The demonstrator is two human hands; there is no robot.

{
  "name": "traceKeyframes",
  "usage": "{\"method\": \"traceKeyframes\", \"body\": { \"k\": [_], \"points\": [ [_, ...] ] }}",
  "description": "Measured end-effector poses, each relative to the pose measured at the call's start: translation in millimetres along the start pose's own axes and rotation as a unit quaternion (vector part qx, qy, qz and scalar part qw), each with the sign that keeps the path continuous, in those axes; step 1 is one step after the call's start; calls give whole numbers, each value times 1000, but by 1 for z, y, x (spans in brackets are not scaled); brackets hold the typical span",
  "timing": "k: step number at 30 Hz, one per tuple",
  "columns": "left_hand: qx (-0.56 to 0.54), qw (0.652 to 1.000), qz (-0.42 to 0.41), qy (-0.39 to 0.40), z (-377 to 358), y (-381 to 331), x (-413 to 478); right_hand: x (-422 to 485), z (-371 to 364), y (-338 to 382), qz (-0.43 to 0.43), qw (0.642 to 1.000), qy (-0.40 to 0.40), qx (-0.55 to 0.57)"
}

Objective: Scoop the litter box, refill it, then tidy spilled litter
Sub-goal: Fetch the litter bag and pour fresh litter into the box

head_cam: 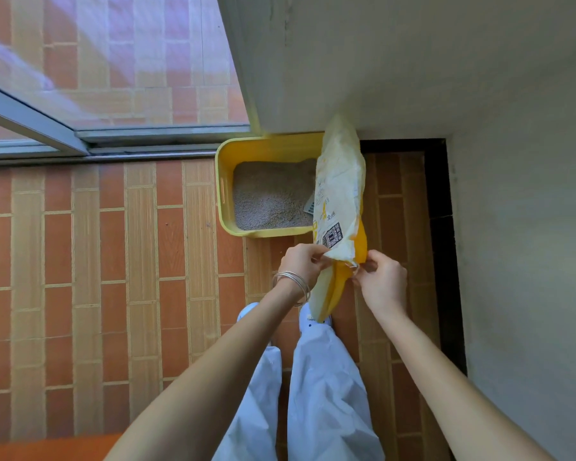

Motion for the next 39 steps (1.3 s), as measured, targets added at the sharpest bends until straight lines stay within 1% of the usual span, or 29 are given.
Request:
{"method": "traceKeyframes", "body": {
  "k": [4, 6, 10, 14, 19, 24, 29, 39],
  "points": [
    [1, 999, 28, -26, 8, 9, 9, 18, -11, 9, -9, 1000, 19, -8],
    [-3, 999, 36, -34, 13, 12, 18, 30, -16, 14, -20, 999, 36, 17],
    [11, 999, 28, -45, 26, 6, 39, 48, -18, 26, -55, 995, 54, 64],
    [38, 997, 43, -50, 38, 2, 57, 61, -17, 36, -92, 988, 68, 104],
    [34, 997, 33, -68, 53, -7, 70, 74, -16, 48, -103, 983, 87, 126],
    [48, 996, 38, -66, 59, -13, 76, 80, -18, 52, -114, 978, 95, 144],
    [70, 994, 26, -79, 72, -22, 84, 82, -15, 59, -107, 974, 96, 177],
    [52, 994, -28, -93, 96, -42, 97, 77, -7, 75, -82, 964, 101, 230]
  ]
}}
Point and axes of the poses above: each hand's wrist, its own x-axis towards the middle knuckle, its own z-axis out of the back of the hand, y = z × x, the point moved 7 cm from there along x, towards the middle knuckle, and after that the axes turned 15 degrees about -z, right-handed, at the moved point
